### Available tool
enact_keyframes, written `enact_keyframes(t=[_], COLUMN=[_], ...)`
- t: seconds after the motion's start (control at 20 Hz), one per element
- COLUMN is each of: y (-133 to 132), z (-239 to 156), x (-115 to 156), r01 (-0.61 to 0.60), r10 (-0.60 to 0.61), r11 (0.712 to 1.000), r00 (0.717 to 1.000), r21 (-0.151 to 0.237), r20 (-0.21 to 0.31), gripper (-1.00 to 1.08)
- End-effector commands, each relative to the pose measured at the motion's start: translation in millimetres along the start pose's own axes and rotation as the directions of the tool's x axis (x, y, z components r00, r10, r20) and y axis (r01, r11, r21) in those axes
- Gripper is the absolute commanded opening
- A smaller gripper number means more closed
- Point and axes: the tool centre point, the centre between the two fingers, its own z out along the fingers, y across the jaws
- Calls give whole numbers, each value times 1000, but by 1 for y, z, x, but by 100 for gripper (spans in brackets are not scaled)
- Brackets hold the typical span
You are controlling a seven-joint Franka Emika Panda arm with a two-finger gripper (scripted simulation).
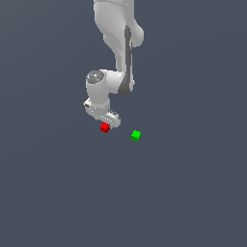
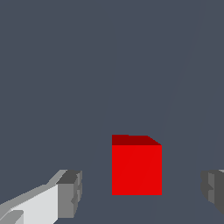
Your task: Stack the red cube on top of the green cube.
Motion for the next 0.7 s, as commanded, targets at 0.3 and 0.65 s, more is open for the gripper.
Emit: enact_keyframes(t=[0.3, 0.65], y=[1, 0], z=[34, 43], x=[-1, -1], r01=[-3, -3], r10=[3, 3], r11=[1000, 1000], r00=[1000, 1000], r21=[0, 1], r20=[0, 0], gripper=[100, -100])
